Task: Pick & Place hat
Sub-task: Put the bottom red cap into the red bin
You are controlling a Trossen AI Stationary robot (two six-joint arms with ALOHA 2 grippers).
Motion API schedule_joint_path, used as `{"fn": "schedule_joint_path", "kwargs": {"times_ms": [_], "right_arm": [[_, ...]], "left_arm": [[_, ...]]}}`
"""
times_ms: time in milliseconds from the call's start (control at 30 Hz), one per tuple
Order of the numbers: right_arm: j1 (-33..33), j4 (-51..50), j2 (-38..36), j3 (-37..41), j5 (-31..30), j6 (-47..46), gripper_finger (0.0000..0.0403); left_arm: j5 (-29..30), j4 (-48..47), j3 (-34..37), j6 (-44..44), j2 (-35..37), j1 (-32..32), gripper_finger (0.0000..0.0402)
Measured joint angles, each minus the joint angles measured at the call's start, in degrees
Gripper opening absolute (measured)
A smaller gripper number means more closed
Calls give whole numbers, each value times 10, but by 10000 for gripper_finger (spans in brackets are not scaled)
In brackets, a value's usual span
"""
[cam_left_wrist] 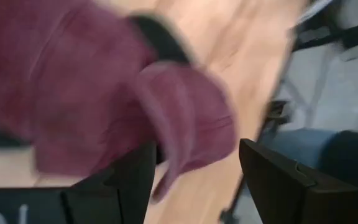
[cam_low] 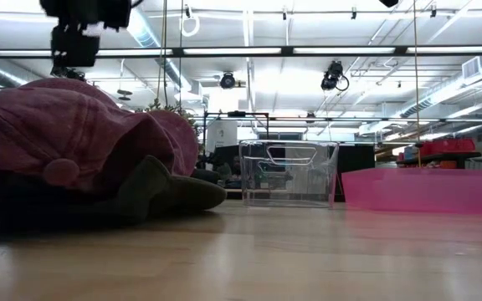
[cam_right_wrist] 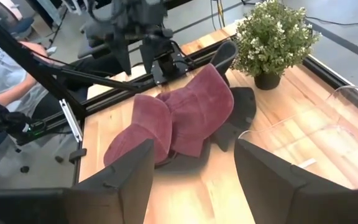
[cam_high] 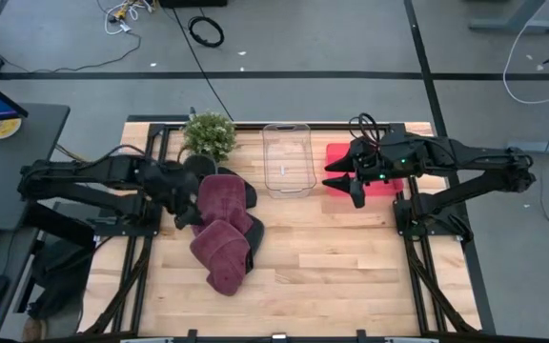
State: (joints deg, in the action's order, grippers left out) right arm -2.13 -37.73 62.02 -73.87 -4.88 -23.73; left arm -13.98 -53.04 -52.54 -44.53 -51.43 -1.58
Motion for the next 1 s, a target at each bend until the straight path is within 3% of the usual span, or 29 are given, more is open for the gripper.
{"fn": "schedule_joint_path", "kwargs": {"times_ms": [367, 767, 900, 1000], "right_arm": [[1, 4, 3, 0, 0, -13, 225], [1, 4, 3, 0, 0, -15, 225], [1, 4, 3, 0, 0, -13, 222], [1, 4, 3, 0, 0, -12, 217]], "left_arm": [[-76, -11, 0, -11, -113, -42, 234], [-87, -4, 0, 55, -183, -84, 230], [-105, 0, 0, 75, -188, -99, 181], [-116, -1, 0, 77, -186, -106, 95]]}}
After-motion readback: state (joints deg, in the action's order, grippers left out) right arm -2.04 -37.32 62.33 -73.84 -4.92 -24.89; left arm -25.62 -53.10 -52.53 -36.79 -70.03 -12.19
